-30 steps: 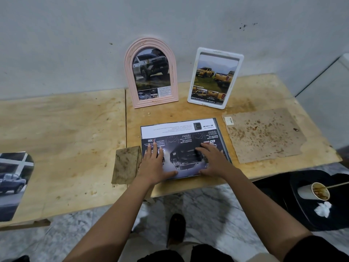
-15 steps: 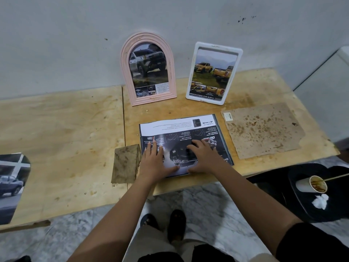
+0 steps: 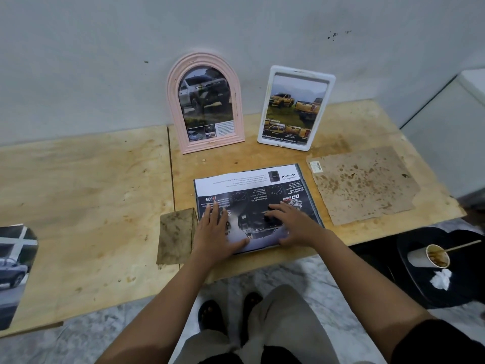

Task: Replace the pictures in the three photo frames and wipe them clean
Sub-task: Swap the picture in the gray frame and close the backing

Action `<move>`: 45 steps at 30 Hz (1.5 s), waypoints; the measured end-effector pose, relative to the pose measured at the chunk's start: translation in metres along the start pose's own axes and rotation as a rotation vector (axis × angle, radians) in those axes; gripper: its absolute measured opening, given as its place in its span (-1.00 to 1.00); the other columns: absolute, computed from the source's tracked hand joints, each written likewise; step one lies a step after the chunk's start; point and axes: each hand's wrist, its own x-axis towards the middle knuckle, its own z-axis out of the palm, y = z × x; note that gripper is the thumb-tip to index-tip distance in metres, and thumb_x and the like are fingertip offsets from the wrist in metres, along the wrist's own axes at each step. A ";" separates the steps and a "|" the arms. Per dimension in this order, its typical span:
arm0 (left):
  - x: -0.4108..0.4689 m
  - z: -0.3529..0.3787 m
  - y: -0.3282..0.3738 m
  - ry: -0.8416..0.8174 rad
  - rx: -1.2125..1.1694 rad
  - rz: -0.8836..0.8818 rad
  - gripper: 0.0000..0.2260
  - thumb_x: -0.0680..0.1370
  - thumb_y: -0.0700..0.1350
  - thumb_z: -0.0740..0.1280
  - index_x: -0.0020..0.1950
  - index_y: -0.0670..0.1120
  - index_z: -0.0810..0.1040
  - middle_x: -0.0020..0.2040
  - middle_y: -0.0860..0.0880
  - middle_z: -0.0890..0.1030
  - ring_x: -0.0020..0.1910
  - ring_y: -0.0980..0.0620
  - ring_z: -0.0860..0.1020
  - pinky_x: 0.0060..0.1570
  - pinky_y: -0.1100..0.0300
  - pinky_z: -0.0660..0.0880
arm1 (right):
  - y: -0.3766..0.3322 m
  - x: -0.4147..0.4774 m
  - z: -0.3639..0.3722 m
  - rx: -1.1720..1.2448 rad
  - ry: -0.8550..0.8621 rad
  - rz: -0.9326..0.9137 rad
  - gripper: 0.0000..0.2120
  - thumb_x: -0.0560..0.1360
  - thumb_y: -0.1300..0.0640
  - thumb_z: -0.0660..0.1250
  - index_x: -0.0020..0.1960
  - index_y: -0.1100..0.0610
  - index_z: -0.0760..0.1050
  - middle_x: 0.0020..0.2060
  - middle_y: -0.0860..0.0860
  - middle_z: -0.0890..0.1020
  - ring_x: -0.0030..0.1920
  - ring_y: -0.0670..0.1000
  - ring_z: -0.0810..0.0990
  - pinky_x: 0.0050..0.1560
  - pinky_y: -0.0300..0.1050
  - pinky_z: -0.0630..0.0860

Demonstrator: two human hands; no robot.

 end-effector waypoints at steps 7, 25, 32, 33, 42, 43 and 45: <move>0.010 -0.017 -0.009 0.211 -0.081 0.055 -0.35 0.45 0.26 0.26 0.42 -0.05 0.29 0.48 -0.10 0.21 0.44 -0.08 0.15 0.37 0.10 0.19 | 0.017 0.012 -0.033 0.060 0.051 -0.045 -0.30 0.34 -0.06 0.44 0.41 -0.05 0.25 0.40 -0.02 0.26 0.39 0.04 0.24 0.34 0.14 0.31; 0.045 -0.042 0.034 -0.324 0.038 -0.139 0.12 0.26 0.32 0.45 0.54 0.05 -0.24 0.53 -0.09 -0.31 0.48 -0.23 -0.32 0.44 -0.26 -0.12 | 0.028 0.033 -0.060 -0.258 -0.189 -0.024 0.09 0.25 -0.12 0.54 0.53 -0.06 -0.10 0.52 0.00 -0.21 0.50 0.18 -0.23 0.41 0.34 0.09; 0.050 -0.025 0.041 -0.045 -0.017 -0.163 -0.27 0.49 0.26 0.24 0.53 0.00 0.02 0.54 -0.08 -0.03 0.52 -0.13 -0.04 0.46 -0.10 0.07 | 0.044 0.035 -0.051 -0.117 -0.116 -0.101 -0.10 0.34 -0.10 0.46 0.50 -0.05 0.01 0.52 -0.04 -0.15 0.51 0.11 -0.22 0.45 0.27 -0.04; 0.050 -0.025 0.043 -0.014 -0.016 -0.172 -0.31 0.49 0.24 0.23 0.51 -0.01 0.07 0.52 -0.08 0.04 0.50 -0.13 0.03 0.44 -0.08 0.11 | 0.047 0.036 -0.050 -0.092 -0.102 -0.112 -0.13 0.35 -0.09 0.45 0.50 -0.04 0.04 0.52 -0.04 -0.12 0.51 0.10 -0.18 0.46 0.25 -0.01; 0.098 -0.056 0.126 0.332 -0.339 -0.081 -0.62 0.58 -0.06 0.23 0.35 -0.17 0.34 0.30 -0.14 0.33 0.30 -0.10 0.32 0.22 0.10 0.34 | 0.125 0.020 -0.086 0.335 0.391 0.014 -0.60 0.47 0.09 0.36 0.27 0.16 0.44 0.25 0.06 0.44 0.24 0.05 0.43 0.17 -0.25 0.28; 0.107 -0.057 0.145 0.309 -0.391 -0.029 -0.62 0.58 -0.06 0.23 0.36 -0.16 0.33 0.30 -0.12 0.34 0.30 -0.08 0.33 0.22 0.12 0.32 | 0.144 0.013 -0.091 0.366 0.432 0.087 -0.62 0.48 0.13 0.34 0.27 0.17 0.44 0.25 0.08 0.44 0.24 0.07 0.42 0.17 -0.25 0.27; 0.123 -0.056 0.185 0.236 -0.468 0.040 -0.56 0.58 -0.01 0.23 0.41 -0.14 0.27 0.33 -0.10 0.33 0.32 -0.06 0.32 0.25 0.12 0.30 | 0.185 -0.005 -0.100 0.486 0.503 0.288 -0.64 0.49 0.18 0.31 0.27 0.18 0.44 0.24 0.10 0.42 0.22 0.10 0.43 0.20 -0.13 0.34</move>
